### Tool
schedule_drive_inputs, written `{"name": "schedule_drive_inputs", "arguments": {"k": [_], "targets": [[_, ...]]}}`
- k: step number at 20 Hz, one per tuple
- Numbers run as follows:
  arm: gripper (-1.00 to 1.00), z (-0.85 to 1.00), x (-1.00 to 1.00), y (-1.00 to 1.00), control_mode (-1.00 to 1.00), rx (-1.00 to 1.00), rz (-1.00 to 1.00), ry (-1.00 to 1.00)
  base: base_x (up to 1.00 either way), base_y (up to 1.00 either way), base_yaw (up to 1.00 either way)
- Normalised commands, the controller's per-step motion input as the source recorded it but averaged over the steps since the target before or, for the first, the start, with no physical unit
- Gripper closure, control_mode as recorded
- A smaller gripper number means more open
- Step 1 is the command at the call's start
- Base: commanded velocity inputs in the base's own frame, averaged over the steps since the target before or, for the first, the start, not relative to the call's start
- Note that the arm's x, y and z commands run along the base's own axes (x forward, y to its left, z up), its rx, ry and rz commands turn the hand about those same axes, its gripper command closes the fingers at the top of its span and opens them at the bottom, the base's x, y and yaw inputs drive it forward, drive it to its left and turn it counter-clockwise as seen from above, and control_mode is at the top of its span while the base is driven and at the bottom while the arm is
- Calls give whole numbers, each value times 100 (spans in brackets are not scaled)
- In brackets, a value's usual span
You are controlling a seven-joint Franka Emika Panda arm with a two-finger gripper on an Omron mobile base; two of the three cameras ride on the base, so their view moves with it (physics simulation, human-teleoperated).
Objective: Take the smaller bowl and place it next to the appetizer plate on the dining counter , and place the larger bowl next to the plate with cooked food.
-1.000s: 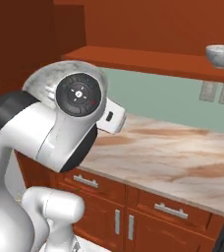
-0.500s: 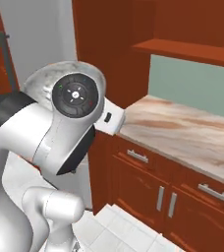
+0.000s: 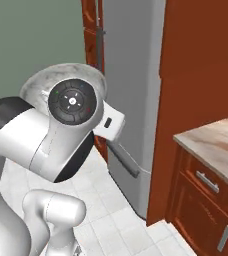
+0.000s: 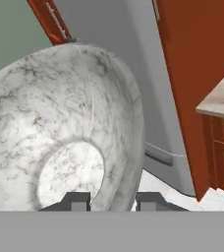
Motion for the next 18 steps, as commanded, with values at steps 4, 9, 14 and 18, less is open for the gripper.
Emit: {"name": "schedule_drive_inputs", "arguments": {"k": [4,9,14,18], "targets": [[100,0,0,0,100,0,0,0,-5,38,85],[100,0,0,0,100,0,0,0,0,5,89],[100,0,0,0,100,0,0,0,0,0,90],[100,0,0,0,100,0,0,0,13,-2,87]]}}
